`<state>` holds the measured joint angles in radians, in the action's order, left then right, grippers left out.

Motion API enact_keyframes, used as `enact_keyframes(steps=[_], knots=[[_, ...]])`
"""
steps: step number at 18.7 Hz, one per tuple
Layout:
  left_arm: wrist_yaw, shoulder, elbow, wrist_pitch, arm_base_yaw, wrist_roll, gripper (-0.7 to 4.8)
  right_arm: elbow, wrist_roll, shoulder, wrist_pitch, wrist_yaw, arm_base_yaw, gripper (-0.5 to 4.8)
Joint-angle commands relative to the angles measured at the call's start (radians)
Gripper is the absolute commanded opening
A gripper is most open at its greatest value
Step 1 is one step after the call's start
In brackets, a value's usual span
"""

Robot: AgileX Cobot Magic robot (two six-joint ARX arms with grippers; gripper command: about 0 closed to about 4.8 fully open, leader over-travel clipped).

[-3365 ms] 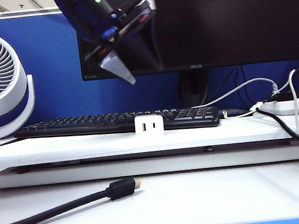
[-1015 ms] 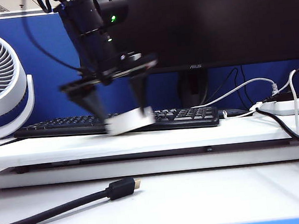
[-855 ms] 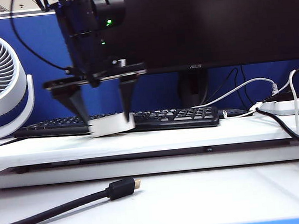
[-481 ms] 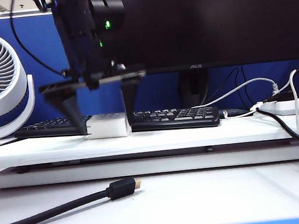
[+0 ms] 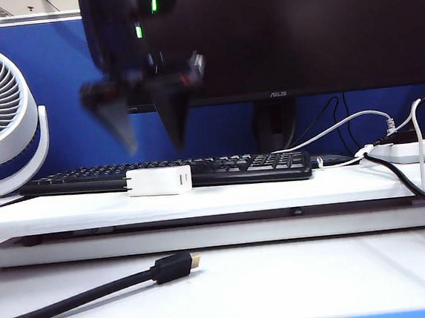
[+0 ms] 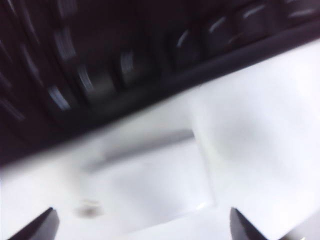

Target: Pick up the Type-C charging cable and the charging base, insert one end of the Type-C charger into the corresponding slot on the base, and finally place the plugged-in charger back on the table.

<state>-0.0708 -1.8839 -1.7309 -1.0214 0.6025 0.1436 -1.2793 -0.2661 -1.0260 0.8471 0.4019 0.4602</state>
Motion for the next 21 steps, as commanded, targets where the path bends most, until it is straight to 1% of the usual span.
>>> enact_keyframes(steps=[1, 3, 4, 6, 9, 10, 13, 17, 21], knots=[[-0.021, 0.004, -0.058, -0.084, 0.002, 0.344, 4.79, -0.005, 0.005, 0.003, -0.010, 0.010, 0.001, -0.05], [-0.019, 0.002, -0.059, -0.114, 0.002, 0.483, 4.79, -0.005, 0.005, 0.003, -0.010, 0.023, 0.001, -0.05], [-0.003, 0.002, -0.059, -0.116, 0.002, 0.521, 4.79, -0.005, 0.005, 0.003, -0.010, 0.023, 0.001, -0.05], [0.064, 0.002, -0.059, -0.092, 0.001, 0.568, 4.79, -0.005, 0.006, 0.003, -0.010, 0.023, 0.001, -0.05], [0.119, -0.005, -0.059, -0.080, 0.001, 0.659, 4.79, -0.005, 0.006, 0.003, -0.010, 0.024, 0.001, -0.05], [0.124, -0.013, -0.059, -0.082, 0.001, 0.690, 4.79, -0.005, 0.006, 0.003, -0.010, 0.023, 0.001, -0.05], [0.150, -0.038, -0.058, -0.100, -0.002, 0.742, 4.79, -0.005, 0.006, 0.003, -0.009, 0.024, 0.001, -0.05], [0.162, -0.060, -0.058, -0.068, -0.019, 0.754, 4.79, -0.005, 0.005, 0.004, -0.006, 0.031, 0.001, -0.05], [0.190, -0.082, -0.057, -0.068, -0.051, 0.765, 4.79, -0.005, 0.005, 0.003, -0.005, 0.046, 0.001, -0.05]])
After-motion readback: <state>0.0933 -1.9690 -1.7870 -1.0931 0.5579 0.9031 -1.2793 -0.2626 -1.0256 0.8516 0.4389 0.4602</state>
